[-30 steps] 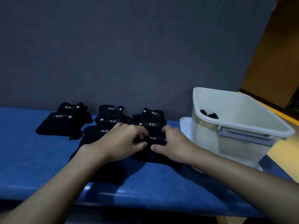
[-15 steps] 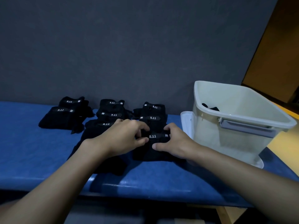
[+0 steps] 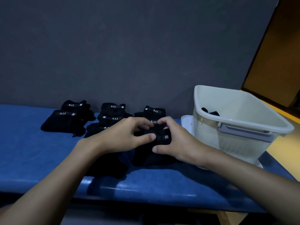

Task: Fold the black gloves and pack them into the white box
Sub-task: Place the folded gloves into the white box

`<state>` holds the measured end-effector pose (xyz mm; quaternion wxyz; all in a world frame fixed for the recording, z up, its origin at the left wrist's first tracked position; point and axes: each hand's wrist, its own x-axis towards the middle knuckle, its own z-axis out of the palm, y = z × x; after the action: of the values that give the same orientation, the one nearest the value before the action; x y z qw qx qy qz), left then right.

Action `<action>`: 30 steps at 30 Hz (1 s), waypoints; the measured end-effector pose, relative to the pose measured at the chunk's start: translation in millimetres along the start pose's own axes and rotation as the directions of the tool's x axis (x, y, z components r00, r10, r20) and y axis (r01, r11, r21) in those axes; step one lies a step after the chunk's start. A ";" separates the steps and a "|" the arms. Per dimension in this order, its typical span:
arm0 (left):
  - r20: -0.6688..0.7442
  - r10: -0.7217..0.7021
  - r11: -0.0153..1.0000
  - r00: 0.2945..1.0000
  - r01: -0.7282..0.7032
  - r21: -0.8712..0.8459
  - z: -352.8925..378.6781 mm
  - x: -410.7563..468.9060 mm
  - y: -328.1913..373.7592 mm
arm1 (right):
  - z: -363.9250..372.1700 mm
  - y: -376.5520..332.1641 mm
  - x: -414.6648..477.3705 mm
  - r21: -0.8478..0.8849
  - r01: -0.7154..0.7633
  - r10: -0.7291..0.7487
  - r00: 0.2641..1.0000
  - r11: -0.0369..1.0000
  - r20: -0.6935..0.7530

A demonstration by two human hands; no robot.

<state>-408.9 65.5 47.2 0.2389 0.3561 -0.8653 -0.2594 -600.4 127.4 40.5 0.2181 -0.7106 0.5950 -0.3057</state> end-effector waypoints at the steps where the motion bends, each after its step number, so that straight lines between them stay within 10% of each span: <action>1: -0.007 -0.010 1.000 1.000 0.009 -0.028 -2.6 -0.2 0.6 | -2.7 -4.1 -1.0 0.000 0.024 -0.024 1.000 1.000 -0.003; 17: 0.033 -0.026 0.921 0.999 0.037 -0.389 -27.7 -18.5 37.1 | -49.1 -58.9 -15.9 -0.061 0.195 -0.196 0.980 0.979 -0.010; 30: -0.339 -0.041 0.712 0.940 -0.211 -0.670 -30.7 -7.2 52.1 | -78.8 -66.0 -10.7 -0.207 0.238 -0.294 0.905 0.949 -0.306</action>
<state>-411.6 94.1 100.9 0.5081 0.2371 -0.6665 -0.4913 -609.2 155.1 139.6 0.0108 -0.7388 0.5438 -0.3979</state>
